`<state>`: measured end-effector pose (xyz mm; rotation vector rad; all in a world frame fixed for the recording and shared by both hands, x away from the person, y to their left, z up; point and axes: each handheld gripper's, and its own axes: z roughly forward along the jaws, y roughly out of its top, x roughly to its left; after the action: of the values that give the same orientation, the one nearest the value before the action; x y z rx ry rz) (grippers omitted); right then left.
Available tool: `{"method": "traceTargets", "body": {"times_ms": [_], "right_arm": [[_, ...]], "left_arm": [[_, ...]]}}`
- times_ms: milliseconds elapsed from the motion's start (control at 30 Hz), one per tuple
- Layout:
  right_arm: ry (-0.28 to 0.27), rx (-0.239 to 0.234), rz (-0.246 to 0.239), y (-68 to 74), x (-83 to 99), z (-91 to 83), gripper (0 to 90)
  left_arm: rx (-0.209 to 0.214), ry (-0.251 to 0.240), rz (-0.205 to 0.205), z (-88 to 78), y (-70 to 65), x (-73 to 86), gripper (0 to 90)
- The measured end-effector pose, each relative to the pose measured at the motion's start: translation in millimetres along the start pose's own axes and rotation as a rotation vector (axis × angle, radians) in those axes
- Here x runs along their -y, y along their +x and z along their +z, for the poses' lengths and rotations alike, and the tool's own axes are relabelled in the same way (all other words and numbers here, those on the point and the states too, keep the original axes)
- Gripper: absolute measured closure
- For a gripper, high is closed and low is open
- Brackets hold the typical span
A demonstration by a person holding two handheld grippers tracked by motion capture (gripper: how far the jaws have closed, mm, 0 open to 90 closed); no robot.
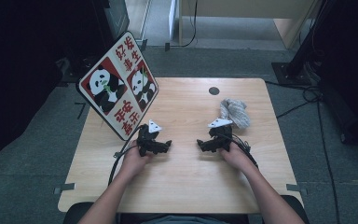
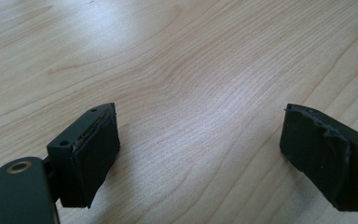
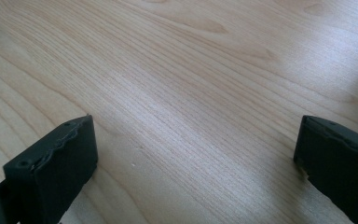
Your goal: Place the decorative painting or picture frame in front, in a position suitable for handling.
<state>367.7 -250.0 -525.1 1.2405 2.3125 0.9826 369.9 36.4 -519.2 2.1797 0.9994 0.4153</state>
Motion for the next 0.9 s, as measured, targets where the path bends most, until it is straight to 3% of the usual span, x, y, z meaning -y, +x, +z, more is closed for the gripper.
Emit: {"method": "traceTargets", "body": {"times_ms": [400,633,733,867,900], "right_arm": [[0.000,0.000,-0.001,0.0,0.0,0.0,0.0],[-0.001,-0.001,-0.003,0.0,0.3,-0.2,0.0],[-0.001,-0.001,-0.003,0.0,0.3,-0.3,0.0],[-0.002,-0.002,-0.004,0.1,0.5,-0.3,0.0],[-0.002,-0.002,-0.004,0.1,0.5,-0.3,0.0]], "left_arm": [[-0.039,0.005,-0.031,1.2,-2.9,-1.6,11.4],[-0.011,0.002,-0.011,1.5,-0.2,-1.7,10.5],[0.000,0.026,-0.005,-1.4,3.5,-3.2,14.0],[0.044,0.044,-0.012,-6.3,7.7,-6.9,14.1],[0.076,0.045,-0.012,-10.0,9.6,-8.0,14.5]]}}
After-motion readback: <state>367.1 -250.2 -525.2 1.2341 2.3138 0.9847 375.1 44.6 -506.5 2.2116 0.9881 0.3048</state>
